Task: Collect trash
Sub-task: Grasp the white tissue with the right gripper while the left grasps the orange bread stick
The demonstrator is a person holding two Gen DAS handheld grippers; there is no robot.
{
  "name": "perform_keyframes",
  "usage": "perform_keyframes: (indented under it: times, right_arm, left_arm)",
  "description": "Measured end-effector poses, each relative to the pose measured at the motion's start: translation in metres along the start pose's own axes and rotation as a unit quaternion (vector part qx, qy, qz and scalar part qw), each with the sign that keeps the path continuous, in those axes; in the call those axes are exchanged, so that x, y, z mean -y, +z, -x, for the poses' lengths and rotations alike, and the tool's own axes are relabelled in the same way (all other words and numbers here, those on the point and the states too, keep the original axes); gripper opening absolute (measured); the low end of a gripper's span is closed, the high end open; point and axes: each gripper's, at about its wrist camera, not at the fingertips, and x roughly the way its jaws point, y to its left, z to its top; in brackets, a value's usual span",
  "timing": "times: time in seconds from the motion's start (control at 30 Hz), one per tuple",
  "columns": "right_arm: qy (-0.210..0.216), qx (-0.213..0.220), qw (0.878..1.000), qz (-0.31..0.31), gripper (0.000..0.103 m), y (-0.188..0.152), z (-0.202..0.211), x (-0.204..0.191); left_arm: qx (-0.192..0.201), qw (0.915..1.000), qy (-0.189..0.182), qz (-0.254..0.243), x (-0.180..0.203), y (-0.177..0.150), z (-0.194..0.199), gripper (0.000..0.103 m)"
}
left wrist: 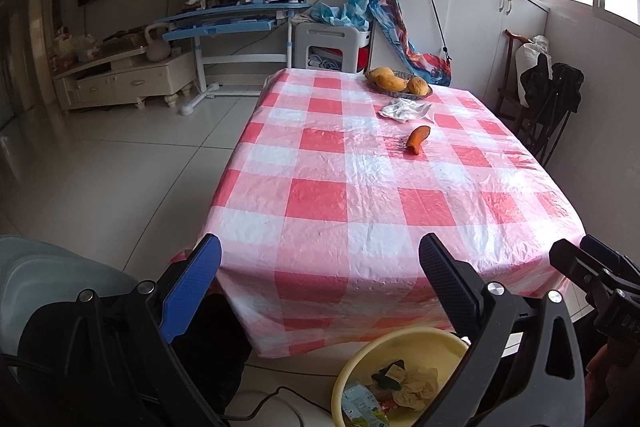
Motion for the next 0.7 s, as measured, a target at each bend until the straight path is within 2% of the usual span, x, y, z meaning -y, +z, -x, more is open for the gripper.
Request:
perform_keyframes:
  times: [0.23,0.7]
  right_arm:
    - [0.023,-0.022,0.999,-0.003,0.095,0.024,-0.01,0.002]
    - [0.064,-0.071,0.994,0.046,0.095,0.078,-0.085,-0.028]
  left_arm:
    - [-0.013,0.9992,-0.018,0.034,-0.013,0.012,-0.005,0.096]
    - [-0.031,0.9989,-0.027,0.024,-0.006,0.029,-0.023,0.096]
